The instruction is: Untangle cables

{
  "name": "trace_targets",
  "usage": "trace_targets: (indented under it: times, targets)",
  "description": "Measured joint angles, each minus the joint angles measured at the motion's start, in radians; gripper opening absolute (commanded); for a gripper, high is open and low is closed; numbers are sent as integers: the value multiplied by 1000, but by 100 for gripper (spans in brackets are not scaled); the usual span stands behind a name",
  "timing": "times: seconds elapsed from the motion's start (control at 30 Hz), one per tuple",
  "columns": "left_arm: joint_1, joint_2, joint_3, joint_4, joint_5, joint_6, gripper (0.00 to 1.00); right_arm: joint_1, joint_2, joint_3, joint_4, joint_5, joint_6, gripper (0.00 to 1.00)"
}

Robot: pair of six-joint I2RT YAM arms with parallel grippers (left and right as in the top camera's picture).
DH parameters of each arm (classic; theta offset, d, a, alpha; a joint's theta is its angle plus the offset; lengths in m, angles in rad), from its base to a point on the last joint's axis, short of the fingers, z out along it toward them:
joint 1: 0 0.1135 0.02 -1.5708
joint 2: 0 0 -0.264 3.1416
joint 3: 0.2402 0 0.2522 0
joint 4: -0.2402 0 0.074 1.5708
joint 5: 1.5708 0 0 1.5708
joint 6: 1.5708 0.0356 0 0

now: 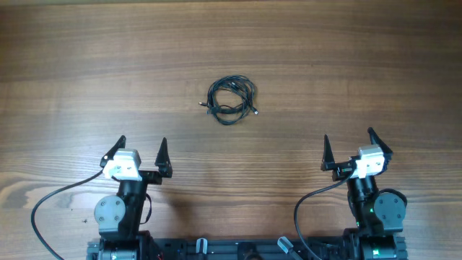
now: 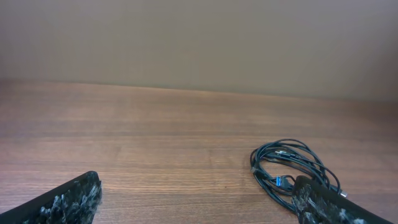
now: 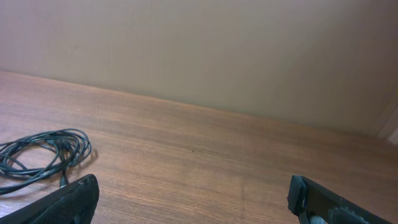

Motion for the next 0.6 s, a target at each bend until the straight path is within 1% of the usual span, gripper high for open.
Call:
trace_targets:
  times: [0.23,0.6]
  targets:
    - [0,0,0,0,0,0,100,0,0,0,0,0,0,99]
    - [0,0,0,0,0,0,100,0,0,0,0,0,0,100]
